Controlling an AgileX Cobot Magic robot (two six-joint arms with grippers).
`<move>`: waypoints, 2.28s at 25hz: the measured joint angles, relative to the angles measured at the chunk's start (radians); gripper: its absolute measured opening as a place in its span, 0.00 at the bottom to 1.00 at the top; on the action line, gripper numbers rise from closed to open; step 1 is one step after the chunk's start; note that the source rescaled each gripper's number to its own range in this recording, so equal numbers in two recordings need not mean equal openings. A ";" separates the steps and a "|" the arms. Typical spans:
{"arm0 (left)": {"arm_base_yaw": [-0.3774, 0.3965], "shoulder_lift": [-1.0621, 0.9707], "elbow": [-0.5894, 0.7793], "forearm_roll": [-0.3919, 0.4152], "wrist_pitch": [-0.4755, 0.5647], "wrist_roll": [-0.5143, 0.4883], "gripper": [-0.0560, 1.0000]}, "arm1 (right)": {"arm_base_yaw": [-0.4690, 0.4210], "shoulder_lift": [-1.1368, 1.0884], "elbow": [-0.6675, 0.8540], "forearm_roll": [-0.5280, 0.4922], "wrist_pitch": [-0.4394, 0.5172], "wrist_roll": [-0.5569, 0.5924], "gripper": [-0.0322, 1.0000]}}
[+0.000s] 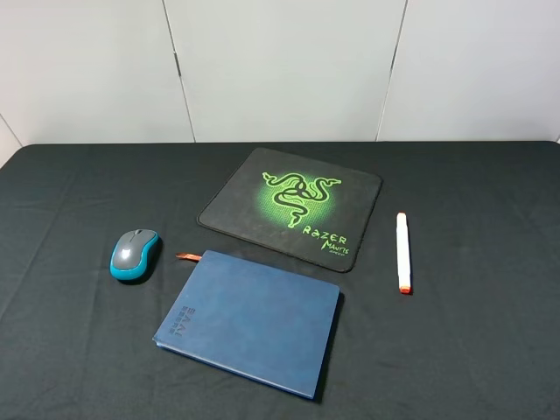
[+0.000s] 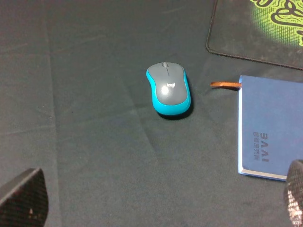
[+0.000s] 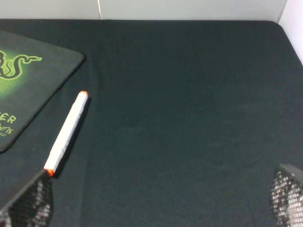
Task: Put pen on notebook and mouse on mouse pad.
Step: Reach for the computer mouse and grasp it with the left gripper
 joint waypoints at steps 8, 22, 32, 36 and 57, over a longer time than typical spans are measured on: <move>0.000 0.003 -0.025 0.000 -0.006 -0.015 1.00 | 0.000 0.000 0.000 0.000 0.000 0.000 1.00; 0.000 0.584 -0.277 0.042 -0.001 -0.075 0.98 | 0.000 0.000 0.000 0.000 -0.001 0.000 1.00; 0.000 1.091 -0.360 0.042 -0.086 -0.047 0.98 | 0.000 0.000 0.000 0.000 -0.001 0.000 1.00; 0.000 1.250 -0.363 0.036 -0.157 -0.046 0.98 | 0.000 0.000 0.000 0.000 -0.001 0.000 1.00; -0.223 1.782 -0.425 0.068 -0.435 -0.168 0.98 | 0.000 0.000 0.000 0.001 0.000 0.000 1.00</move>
